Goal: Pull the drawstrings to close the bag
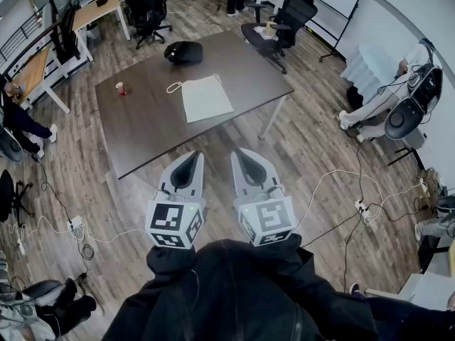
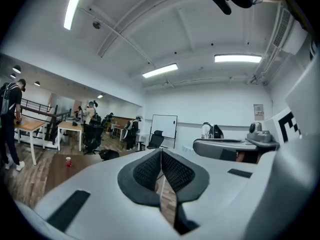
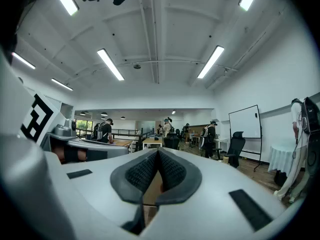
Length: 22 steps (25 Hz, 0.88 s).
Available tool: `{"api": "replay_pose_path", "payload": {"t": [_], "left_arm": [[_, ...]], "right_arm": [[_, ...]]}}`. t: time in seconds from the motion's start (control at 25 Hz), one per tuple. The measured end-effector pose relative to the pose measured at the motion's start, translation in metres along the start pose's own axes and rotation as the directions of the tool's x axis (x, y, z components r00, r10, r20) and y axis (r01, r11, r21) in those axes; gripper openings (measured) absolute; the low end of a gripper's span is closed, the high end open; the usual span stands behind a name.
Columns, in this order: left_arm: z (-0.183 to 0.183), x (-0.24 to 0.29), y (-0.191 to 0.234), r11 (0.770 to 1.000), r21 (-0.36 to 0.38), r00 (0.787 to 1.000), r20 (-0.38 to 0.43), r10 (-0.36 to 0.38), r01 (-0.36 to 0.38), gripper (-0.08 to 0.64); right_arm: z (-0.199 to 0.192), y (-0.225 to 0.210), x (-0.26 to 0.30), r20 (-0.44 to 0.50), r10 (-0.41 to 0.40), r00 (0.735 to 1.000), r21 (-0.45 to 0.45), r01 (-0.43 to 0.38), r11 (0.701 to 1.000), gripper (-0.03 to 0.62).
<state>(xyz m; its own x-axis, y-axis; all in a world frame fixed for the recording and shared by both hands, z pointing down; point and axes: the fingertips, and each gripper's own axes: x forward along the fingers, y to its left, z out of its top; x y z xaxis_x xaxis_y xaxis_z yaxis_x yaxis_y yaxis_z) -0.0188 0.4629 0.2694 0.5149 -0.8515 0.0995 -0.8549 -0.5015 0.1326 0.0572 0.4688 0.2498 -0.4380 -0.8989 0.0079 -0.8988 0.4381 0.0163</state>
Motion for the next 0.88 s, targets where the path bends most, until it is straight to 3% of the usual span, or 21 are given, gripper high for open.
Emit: {"api": "replay_pose_path", "payload": {"t": [0.48,0.88], "left_arm": [[-0.010,0.005,0.003,1.000,-0.008,1.000,-0.026,0.001,-0.001,0.032],[-0.030,-0.008,0.036,0.999,-0.041,0.998,-0.066,0.020,-0.023,0.032]], "right_arm": [[-0.007,0.002,0.006,-0.003,0.034,0.999,0.031,-0.034,0.999,0.021],[-0.034,0.024,0.024,-0.080,0.039,0.996,0.037,-0.036,0.999,0.021]]}}
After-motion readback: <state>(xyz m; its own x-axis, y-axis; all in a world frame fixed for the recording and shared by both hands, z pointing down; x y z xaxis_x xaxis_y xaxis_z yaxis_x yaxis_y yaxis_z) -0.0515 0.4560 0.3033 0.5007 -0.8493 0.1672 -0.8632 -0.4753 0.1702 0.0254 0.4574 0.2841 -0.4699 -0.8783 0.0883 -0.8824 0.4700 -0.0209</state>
